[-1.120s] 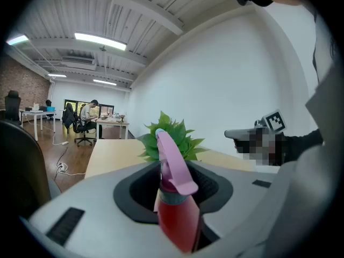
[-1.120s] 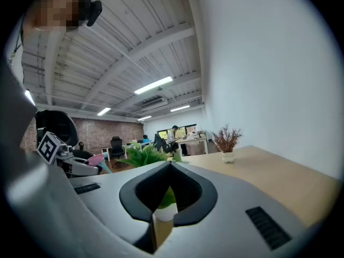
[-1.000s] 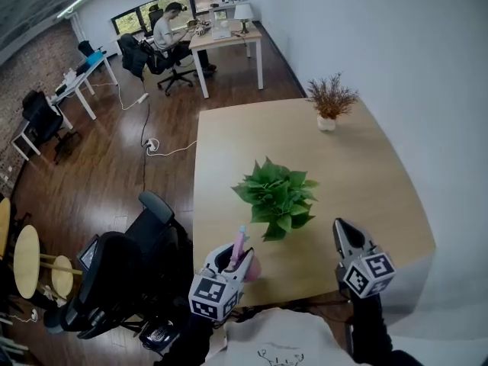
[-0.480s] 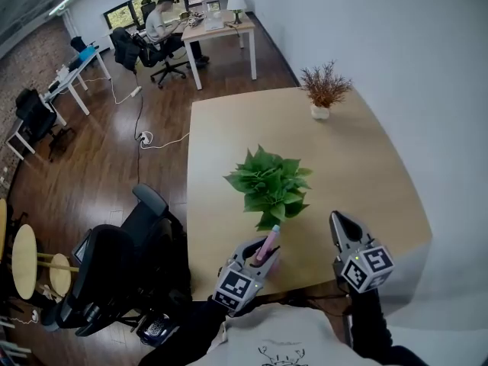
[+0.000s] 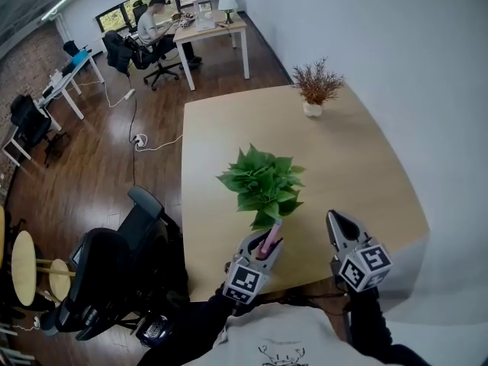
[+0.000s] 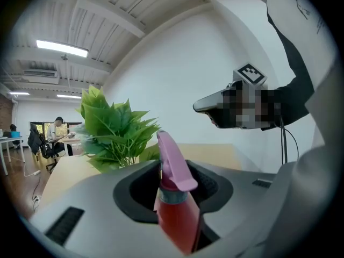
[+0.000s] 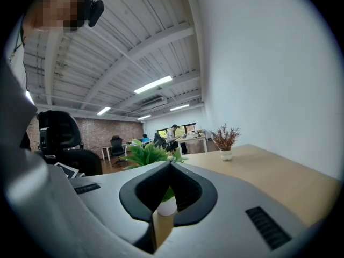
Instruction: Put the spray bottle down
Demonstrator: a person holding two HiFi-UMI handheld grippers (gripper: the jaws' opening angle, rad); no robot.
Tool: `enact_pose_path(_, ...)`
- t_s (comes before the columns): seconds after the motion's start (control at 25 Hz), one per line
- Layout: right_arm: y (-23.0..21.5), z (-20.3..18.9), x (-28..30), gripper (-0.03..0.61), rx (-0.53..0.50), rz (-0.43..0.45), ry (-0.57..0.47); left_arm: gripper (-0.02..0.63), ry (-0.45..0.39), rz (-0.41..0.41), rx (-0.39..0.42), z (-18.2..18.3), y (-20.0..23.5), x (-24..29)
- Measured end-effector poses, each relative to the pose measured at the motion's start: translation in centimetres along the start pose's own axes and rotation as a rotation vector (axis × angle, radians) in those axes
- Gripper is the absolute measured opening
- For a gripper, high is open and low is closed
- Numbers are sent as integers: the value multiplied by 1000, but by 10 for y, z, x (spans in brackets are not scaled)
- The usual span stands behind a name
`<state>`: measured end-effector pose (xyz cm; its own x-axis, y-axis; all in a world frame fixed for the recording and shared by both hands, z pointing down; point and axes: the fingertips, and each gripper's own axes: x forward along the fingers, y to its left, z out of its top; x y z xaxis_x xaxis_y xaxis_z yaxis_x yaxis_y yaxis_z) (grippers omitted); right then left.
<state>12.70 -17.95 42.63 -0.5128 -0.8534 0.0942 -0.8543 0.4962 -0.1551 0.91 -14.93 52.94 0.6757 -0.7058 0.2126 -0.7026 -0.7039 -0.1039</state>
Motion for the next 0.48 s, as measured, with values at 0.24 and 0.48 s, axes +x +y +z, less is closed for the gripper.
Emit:
enact_pose_path(0.24,-2,2,-1,-28,-10,-5,1,152,-24,24,-16,-5,4,-2)
enact_pose_path(0.48,-1,4,-2,-28,-13,-7,-5,153,-27,26,-23,-5,4,-6)
